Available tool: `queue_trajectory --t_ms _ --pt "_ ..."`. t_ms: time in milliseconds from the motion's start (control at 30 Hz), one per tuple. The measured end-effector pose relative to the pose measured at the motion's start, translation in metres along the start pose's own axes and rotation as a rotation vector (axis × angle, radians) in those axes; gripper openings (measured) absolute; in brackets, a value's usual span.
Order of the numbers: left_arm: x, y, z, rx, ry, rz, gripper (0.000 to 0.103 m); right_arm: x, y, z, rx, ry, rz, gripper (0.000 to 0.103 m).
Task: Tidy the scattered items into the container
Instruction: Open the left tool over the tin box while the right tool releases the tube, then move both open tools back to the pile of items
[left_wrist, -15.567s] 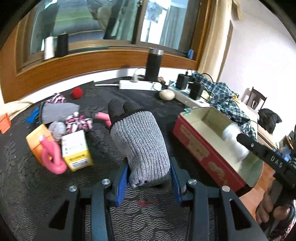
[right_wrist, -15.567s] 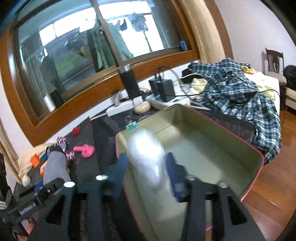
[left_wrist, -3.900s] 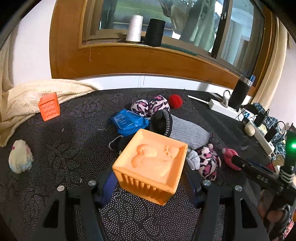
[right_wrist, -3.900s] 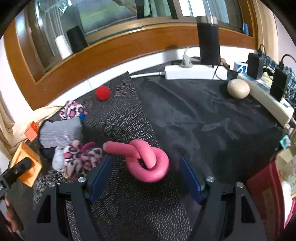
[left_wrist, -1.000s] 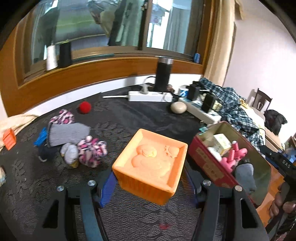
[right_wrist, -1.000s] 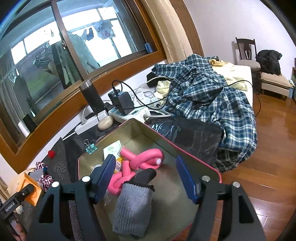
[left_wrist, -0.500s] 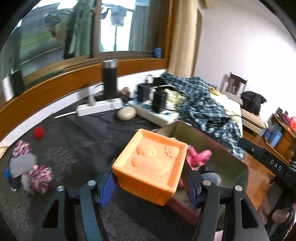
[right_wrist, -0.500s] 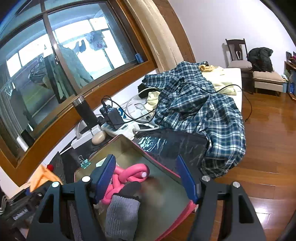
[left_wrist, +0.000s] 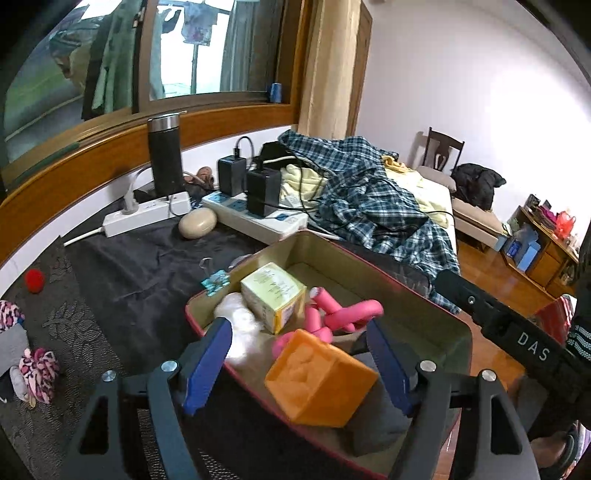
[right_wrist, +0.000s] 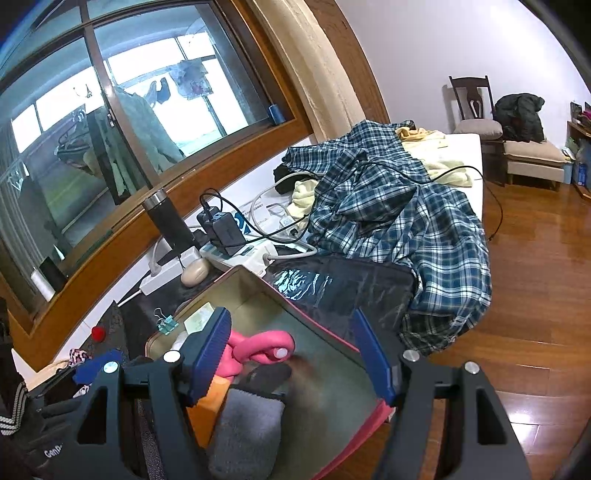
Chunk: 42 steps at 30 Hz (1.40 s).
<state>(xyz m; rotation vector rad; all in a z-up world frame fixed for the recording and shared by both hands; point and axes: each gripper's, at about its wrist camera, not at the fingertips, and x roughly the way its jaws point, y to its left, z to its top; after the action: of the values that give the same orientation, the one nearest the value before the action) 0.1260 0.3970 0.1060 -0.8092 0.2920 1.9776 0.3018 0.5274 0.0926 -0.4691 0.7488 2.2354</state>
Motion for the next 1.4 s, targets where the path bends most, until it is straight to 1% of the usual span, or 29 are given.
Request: queue_trajectory --t_ms 167,367,633,767,867,1000,1233,1400 --pt "0.002 0.000 0.001 -0.002 0.002 -0.006 0.077 0.001 0.007 -0.004 -0.019 0.004 0.010 0.072" --pt "-0.013 0.027 -0.006 -0.041 -0.016 0.049 0.077 0.002 0.026 -0.010 -0.036 0.007 0.043 0.072" --pt "-0.042 0.086 -0.023 -0.137 -0.034 0.149 0.077 -0.006 0.086 -0.021 -0.159 -0.022 0.134 0.072" --pt "-0.060 0.122 -0.040 -0.190 -0.038 0.208 0.077 -0.005 0.123 -0.031 -0.230 -0.010 0.197 0.073" --pt "-0.077 0.154 -0.056 -0.241 -0.042 0.272 0.077 0.000 0.151 -0.042 -0.277 0.016 0.247 0.074" --pt "-0.099 0.195 -0.077 -0.326 -0.051 0.335 0.077 0.007 0.189 -0.061 -0.348 0.061 0.308 0.075" --pt "-0.138 0.263 -0.113 -0.469 -0.066 0.438 0.077 0.034 0.245 -0.098 -0.438 0.197 0.394 0.076" --pt "-0.153 0.291 -0.132 -0.543 -0.076 0.472 0.077 0.060 0.275 -0.120 -0.472 0.306 0.441 0.076"
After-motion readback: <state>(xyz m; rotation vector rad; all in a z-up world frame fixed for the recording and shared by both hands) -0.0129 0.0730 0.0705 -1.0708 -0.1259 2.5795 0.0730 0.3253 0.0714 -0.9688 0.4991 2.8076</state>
